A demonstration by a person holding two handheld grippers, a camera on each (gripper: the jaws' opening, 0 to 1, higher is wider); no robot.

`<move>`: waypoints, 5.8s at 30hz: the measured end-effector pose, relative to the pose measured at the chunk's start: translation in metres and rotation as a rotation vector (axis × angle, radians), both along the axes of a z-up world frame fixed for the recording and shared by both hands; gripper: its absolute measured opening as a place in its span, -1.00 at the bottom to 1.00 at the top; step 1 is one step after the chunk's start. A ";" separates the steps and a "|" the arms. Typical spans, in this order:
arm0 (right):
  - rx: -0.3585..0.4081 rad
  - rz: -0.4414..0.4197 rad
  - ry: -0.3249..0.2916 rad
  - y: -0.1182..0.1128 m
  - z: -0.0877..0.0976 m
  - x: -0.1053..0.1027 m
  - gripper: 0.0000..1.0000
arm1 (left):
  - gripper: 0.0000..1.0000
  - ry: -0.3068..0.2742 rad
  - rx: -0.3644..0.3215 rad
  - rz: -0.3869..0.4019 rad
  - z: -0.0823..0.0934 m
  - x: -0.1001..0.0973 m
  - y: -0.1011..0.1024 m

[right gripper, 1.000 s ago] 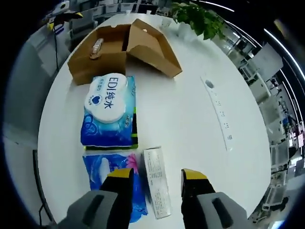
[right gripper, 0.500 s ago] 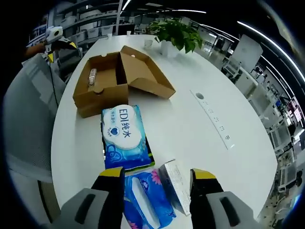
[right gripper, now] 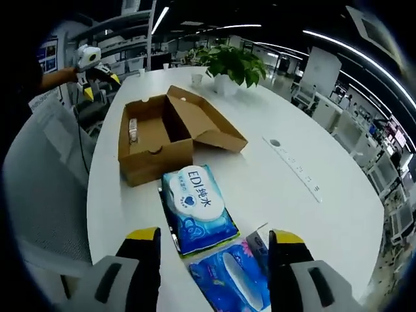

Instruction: Operate the shoe box by opening the lid, removing the specified soft item, and placing it in the target area until the item is outside and the box remains undamaged.

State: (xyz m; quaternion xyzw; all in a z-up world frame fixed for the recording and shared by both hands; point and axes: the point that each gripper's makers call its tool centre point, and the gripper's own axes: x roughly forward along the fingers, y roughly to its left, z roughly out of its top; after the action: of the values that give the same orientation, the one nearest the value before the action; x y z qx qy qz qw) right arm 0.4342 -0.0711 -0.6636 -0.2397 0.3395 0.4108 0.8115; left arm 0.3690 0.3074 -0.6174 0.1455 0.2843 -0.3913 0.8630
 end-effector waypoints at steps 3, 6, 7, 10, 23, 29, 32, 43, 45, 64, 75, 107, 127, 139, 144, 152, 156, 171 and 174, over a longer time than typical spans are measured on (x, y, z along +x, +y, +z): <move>0.029 -0.011 -0.004 0.008 0.004 -0.006 0.39 | 0.12 0.003 0.033 -0.029 -0.001 0.009 0.000; 0.045 -0.014 -0.008 0.016 0.006 -0.012 0.44 | 0.10 0.009 0.054 -0.047 -0.002 0.019 0.001; 0.054 -0.017 -0.012 0.019 0.007 -0.015 0.46 | 0.09 0.012 0.060 -0.053 -0.002 0.022 0.001; 0.081 -0.027 -0.013 0.028 0.009 -0.018 0.55 | 0.07 0.015 0.087 -0.078 -0.004 0.031 0.000; 0.154 -0.066 -0.018 0.052 0.015 -0.030 0.88 | -0.06 0.051 0.176 -0.178 -0.018 0.058 -0.004; 0.181 -0.087 -0.029 0.064 0.019 -0.036 0.99 | -0.08 0.097 0.245 -0.262 -0.035 0.066 -0.008; 0.202 -0.094 -0.033 0.072 0.021 -0.039 0.99 | -0.08 0.112 0.275 -0.286 -0.044 0.069 -0.009; 0.222 -0.079 -0.021 0.099 0.017 -0.059 0.99 | -0.12 0.175 0.412 -0.421 -0.077 0.070 -0.009; 0.231 -0.077 -0.020 0.103 0.017 -0.062 0.99 | -0.13 0.188 0.431 -0.441 -0.083 0.069 -0.009; 0.270 -0.092 -0.027 0.124 0.019 -0.074 0.99 | -0.22 0.280 0.591 -0.635 -0.132 0.069 -0.012; 0.292 -0.138 -0.023 0.123 0.017 -0.077 0.99 | -0.23 0.277 0.635 -0.681 -0.144 0.066 -0.016; 0.311 -0.138 -0.023 0.133 0.014 -0.086 0.94 | -0.41 0.212 0.615 -0.693 -0.152 0.065 -0.016; 0.322 -0.137 -0.032 0.136 0.012 -0.091 0.85 | -0.66 0.193 0.631 -0.676 -0.158 0.060 -0.017; 0.328 -0.114 -0.039 0.140 0.015 -0.093 0.76 | -0.69 0.201 0.605 -0.621 -0.151 0.064 -0.013; 0.331 -0.095 -0.045 0.145 0.017 -0.093 0.73 | -0.69 0.200 0.591 -0.603 -0.146 0.064 -0.013; 0.330 -0.065 -0.050 0.152 0.021 -0.095 0.69 | -0.69 0.197 0.554 -0.557 -0.135 0.067 -0.011; 0.335 -0.047 -0.058 0.157 0.024 -0.095 0.63 | -0.70 0.182 0.541 -0.552 -0.128 0.070 -0.011; 0.367 0.033 -0.100 0.180 0.035 -0.099 0.24 | -0.69 0.119 0.500 -0.552 -0.090 0.065 -0.022; 0.367 0.060 -0.113 0.185 0.038 -0.101 0.15 | -0.69 0.109 0.480 -0.552 -0.081 0.062 -0.025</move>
State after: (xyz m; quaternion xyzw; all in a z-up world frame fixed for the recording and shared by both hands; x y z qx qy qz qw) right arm 0.3335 0.1140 -0.6259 -0.1203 0.2055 0.4756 0.8468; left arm 0.4311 0.2828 -0.6986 0.3939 0.3636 -0.5390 0.6497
